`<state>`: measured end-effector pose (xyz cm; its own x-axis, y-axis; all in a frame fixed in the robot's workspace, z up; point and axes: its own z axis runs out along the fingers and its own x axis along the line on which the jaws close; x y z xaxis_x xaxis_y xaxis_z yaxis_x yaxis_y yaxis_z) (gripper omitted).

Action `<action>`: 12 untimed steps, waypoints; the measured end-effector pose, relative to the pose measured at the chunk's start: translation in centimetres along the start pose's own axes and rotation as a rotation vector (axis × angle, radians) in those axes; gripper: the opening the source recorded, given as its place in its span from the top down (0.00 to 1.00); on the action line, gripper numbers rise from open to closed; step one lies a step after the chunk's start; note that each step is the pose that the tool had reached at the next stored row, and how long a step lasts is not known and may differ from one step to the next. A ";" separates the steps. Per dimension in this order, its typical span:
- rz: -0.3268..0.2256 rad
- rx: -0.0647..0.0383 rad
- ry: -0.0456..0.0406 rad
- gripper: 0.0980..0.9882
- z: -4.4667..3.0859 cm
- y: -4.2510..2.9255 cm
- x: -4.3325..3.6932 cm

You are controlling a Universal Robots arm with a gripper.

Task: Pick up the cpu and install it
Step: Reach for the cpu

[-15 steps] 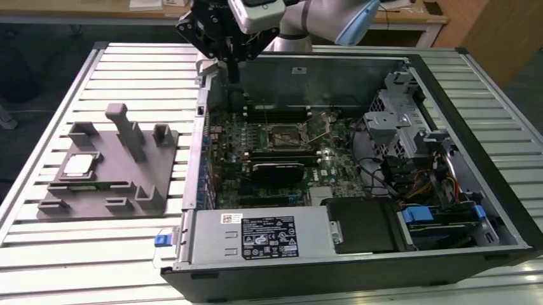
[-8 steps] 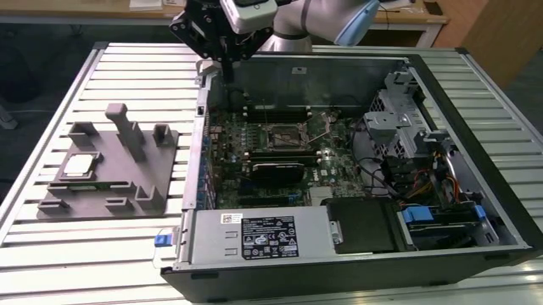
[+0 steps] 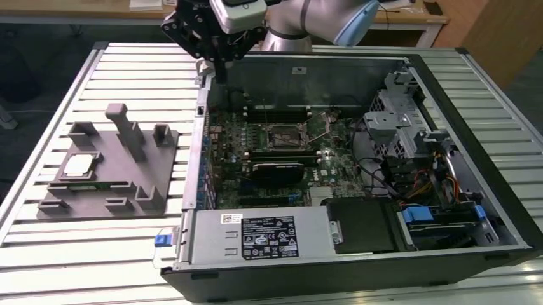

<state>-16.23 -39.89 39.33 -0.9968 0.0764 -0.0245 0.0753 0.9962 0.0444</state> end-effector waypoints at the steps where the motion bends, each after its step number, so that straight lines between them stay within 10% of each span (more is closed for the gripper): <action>1: 0.000 0.000 0.0000 0.99 0.00 -0.01 0.13; 12: 0.000 0.000 0.0000 0.99 -0.03 -0.12 1.60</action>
<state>-17.83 -39.89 39.32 -0.9968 0.0765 -0.0245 0.0753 0.9962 0.0444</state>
